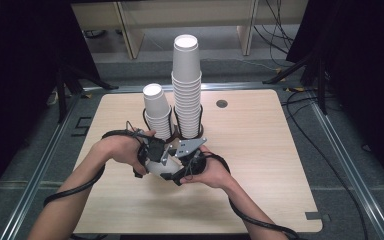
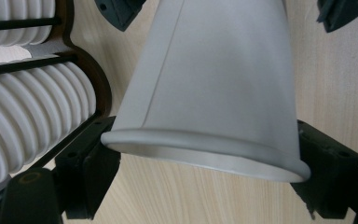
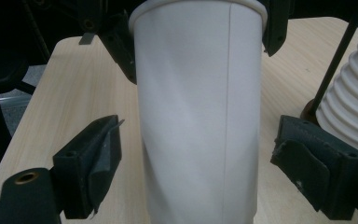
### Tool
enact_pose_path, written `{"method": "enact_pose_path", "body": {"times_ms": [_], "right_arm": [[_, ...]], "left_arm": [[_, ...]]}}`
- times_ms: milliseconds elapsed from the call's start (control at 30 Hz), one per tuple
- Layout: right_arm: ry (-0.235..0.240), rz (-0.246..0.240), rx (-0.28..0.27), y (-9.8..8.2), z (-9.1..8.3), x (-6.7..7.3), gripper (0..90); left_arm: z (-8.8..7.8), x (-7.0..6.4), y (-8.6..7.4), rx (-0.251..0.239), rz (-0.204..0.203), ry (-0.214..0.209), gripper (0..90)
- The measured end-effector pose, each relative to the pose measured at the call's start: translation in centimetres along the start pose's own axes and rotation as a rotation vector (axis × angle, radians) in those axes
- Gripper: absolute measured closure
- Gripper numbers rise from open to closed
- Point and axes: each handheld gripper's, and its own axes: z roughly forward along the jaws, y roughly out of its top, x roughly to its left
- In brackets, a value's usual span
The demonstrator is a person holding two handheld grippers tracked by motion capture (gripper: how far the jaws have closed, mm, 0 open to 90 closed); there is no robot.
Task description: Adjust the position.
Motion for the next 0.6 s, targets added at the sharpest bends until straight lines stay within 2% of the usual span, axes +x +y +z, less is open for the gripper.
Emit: {"method": "enact_pose_path", "body": {"times_ms": [100,267,333,567,600], "right_arm": [[0.003,-0.001,0.004,-0.03,0.33,0.02,16.1],[0.005,0.004,0.004,-0.16,0.57,-0.06,16.7],[0.003,0.008,0.002,-0.18,0.60,-0.05,16.9],[0.008,0.009,0.005,-0.26,0.78,-0.06,17.4],[0.010,0.047,0.018,-0.31,0.74,0.20,17.4]], "left_arm": [[0.12,0.00,0.01,-0.016,0.004,-0.004,16.4],[0.05,-0.03,0.00,-0.007,-0.003,-0.001,16.3],[0.18,-0.24,0.01,-0.032,-0.029,0.001,16.3],[-0.04,-0.01,0.19,-0.007,0.006,0.002,16.3],[-0.05,0.01,0.19,-0.005,0.008,0.003,16.3]]}}
